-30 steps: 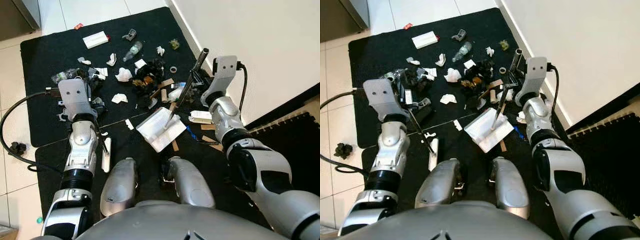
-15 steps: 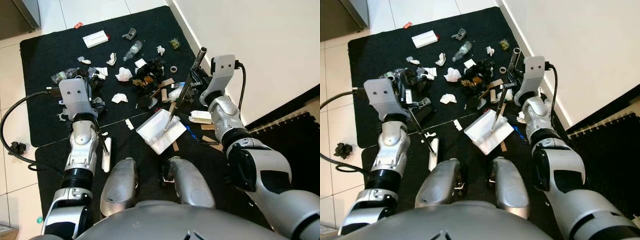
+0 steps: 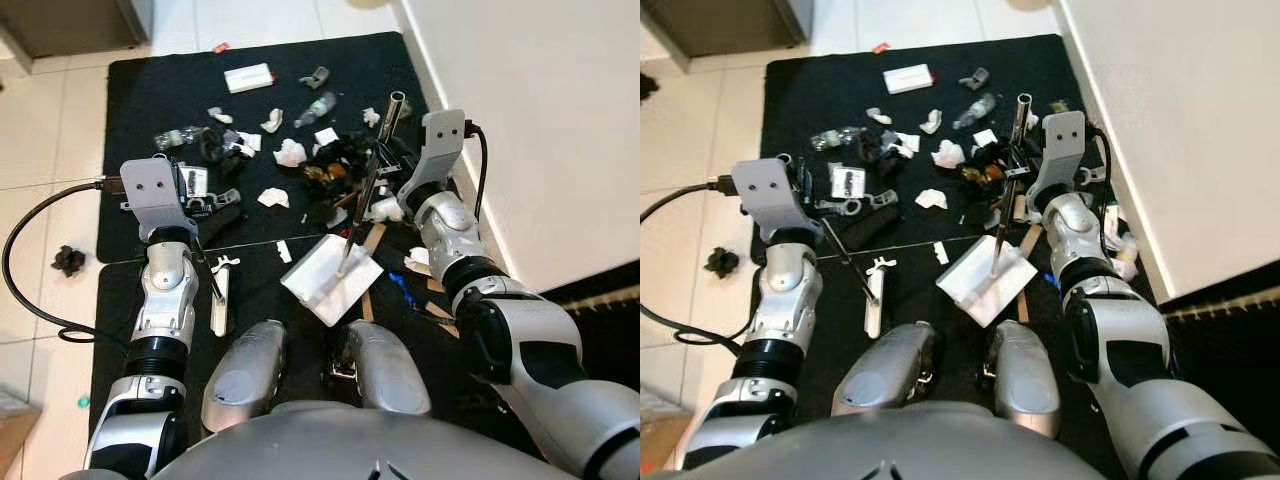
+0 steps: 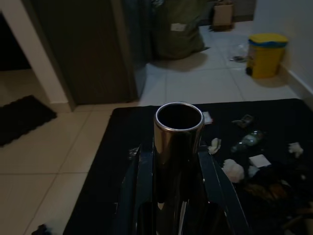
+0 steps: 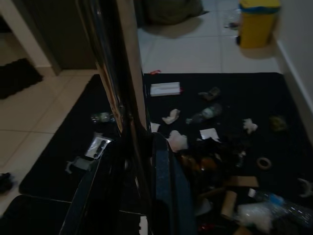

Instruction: Sweep floor

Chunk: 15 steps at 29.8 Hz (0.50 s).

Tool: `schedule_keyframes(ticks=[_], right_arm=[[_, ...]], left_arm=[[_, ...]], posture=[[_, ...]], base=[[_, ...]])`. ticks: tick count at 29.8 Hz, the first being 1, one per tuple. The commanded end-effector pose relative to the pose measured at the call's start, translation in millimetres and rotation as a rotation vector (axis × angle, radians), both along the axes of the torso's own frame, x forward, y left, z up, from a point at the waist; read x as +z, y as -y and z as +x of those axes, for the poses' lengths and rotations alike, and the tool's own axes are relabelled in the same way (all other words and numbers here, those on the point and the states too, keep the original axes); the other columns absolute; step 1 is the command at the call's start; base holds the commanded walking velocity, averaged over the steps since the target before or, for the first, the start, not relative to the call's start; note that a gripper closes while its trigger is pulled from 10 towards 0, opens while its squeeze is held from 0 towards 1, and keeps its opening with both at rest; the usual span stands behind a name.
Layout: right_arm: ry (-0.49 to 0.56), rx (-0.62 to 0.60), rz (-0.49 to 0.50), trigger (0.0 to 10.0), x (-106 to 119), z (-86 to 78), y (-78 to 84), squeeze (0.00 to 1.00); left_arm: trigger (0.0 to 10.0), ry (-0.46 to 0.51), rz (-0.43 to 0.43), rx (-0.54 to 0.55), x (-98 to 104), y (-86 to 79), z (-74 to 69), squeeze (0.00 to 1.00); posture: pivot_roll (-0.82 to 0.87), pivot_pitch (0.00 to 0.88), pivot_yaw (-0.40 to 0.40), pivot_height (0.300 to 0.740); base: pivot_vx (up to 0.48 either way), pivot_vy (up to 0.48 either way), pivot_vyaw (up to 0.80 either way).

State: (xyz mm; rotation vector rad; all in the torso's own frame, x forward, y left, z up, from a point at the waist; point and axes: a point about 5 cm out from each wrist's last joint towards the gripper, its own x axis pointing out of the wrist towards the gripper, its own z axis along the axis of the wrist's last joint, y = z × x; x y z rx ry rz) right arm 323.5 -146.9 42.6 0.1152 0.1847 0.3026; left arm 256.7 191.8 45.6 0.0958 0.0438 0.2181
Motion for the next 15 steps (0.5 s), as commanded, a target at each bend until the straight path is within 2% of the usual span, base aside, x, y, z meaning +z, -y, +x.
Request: schedule_keyframes(ticks=[1, 15], right_arm=[[0.058, 0.007, 0.004, 10.0, 11.5, 6.6, -1.3, 0.00], [0.056, 0.015, 0.007, 10.0, 10.8, 6.0, -2.2, 0.00]], left_arm=[[10.0, -0.033, 0.011, -0.004, -6.3, 1.3, -2.3, 0.00], [10.0, -0.034, 0.013, -0.004, -6.9, 2.0, -2.9, 0.00]], posture=[[0.11, 0.000, -0.018, 0.740], [0.11, 0.000, -0.018, 0.740]], base=[[0.000, 0.000, 0.78], [0.000, 0.000, 0.78]])
